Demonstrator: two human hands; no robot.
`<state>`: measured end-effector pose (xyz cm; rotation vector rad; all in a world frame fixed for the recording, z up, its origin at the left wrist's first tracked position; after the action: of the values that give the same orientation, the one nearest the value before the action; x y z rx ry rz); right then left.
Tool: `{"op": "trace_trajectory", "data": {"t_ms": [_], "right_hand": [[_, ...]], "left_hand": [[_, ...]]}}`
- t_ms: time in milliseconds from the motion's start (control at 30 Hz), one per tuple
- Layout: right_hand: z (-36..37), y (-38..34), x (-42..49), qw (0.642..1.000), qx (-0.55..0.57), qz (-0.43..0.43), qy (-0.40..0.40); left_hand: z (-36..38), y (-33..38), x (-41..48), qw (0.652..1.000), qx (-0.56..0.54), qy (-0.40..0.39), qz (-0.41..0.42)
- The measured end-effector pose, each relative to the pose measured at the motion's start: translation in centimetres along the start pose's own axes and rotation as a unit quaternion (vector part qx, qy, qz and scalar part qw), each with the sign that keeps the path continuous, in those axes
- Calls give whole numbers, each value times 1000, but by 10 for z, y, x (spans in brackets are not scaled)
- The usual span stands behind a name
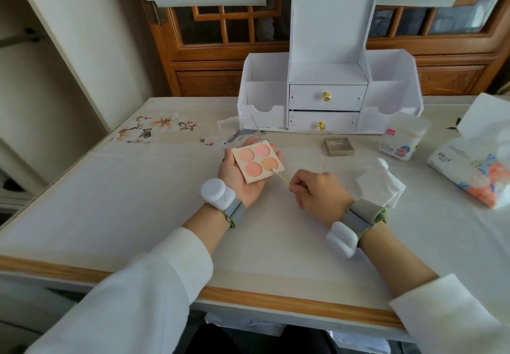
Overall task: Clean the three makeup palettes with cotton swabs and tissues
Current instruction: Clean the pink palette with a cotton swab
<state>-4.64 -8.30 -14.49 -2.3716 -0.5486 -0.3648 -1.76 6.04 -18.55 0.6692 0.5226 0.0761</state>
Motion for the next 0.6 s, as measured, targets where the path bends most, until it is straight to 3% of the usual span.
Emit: {"op": "trace_trajectory", "data": {"t_ms": [600], "right_hand": [[9, -17, -6, 999, 15, -38, 12]], "left_hand": [[-2, 0, 5, 1000, -28, 2, 5]]}}
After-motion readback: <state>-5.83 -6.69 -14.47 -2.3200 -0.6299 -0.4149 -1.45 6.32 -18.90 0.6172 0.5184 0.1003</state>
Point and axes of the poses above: each hand's wrist, its own x-axis towards the middle knuckle, its own z-axis out of the palm, y = z × x, the point moved 7 cm from there along x, towards the middle knuckle, and after that the axes turned 15 degrees about y, right-handed, at the moved point
